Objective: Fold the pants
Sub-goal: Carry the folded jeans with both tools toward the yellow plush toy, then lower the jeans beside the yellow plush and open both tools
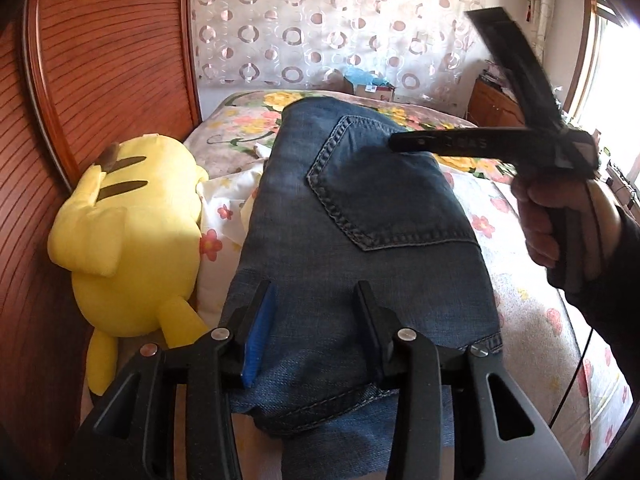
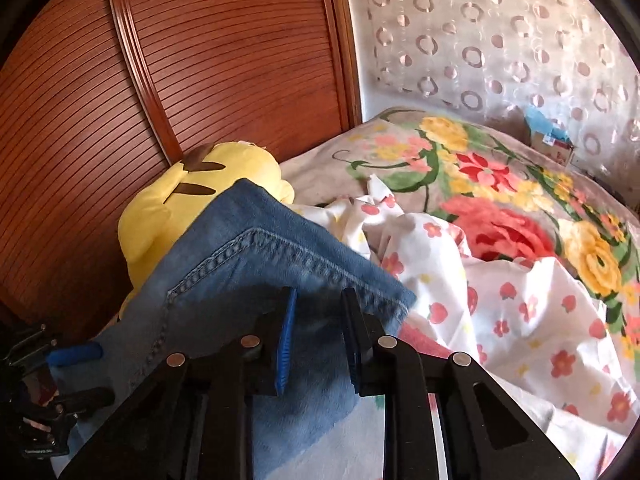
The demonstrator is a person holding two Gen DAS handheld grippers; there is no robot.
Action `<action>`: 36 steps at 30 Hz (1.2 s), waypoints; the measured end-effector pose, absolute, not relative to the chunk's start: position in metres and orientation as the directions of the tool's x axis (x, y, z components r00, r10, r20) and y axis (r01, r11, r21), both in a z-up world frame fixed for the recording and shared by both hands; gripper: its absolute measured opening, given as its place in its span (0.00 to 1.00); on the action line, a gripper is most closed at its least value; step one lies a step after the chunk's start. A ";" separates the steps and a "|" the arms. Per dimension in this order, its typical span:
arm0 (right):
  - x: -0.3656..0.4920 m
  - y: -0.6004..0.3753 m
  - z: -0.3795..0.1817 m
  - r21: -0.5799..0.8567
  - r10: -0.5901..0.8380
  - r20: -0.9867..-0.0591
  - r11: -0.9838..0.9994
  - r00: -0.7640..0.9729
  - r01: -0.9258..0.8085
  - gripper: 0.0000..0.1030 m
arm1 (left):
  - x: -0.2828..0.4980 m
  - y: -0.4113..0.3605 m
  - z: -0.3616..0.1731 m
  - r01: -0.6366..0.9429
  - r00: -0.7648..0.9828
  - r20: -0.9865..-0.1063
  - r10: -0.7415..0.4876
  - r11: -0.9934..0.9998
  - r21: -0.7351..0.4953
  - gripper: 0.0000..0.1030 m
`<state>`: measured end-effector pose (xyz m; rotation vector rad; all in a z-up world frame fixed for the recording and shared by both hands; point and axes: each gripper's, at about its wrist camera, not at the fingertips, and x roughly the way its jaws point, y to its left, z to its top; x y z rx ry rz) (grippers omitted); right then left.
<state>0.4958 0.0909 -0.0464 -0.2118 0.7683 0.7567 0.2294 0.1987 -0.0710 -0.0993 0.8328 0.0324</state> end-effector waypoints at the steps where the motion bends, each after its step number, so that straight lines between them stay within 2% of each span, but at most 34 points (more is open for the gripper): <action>1: 0.487 0.087 -0.042 0.093 0.545 -0.691 0.719 0.475 -0.689 0.22 | 0.227 0.196 -0.068 -0.070 0.677 -0.736 -0.004 0.995 -0.069 0.41; 5: 0.450 0.069 -0.028 0.098 0.563 -0.670 0.713 0.483 -0.694 0.22 | 0.220 0.193 -0.060 -0.067 0.690 -0.724 0.001 0.996 -0.062 0.41; 15: 0.366 0.014 -0.005 0.102 0.596 -0.608 0.714 0.524 -0.693 0.22 | 0.194 0.164 -0.036 -0.030 0.726 -0.687 -0.010 0.998 -0.046 0.51; 26: 0.267 -0.044 0.019 0.053 0.572 -0.548 0.752 0.611 -0.657 0.22 | 0.161 0.118 -0.009 0.046 0.766 -0.641 -0.055 0.998 -0.030 0.58; 28: 0.251 -0.056 0.022 0.050 0.567 -0.536 0.761 0.625 -0.647 0.22 | 0.155 0.108 -0.005 0.059 0.772 -0.633 -0.064 0.998 -0.028 0.67; 29: 0.243 -0.059 0.023 0.050 0.566 -0.531 0.764 0.631 -0.643 0.22 | 0.152 0.104 -0.004 0.063 0.776 -0.627 -0.067 0.998 -0.028 0.78; 36: 0.194 -0.090 0.031 0.046 0.540 -0.498 0.798 0.679 -0.601 0.23 | 0.129 0.080 0.014 0.083 0.815 -0.575 -0.073 0.997 -0.009 0.82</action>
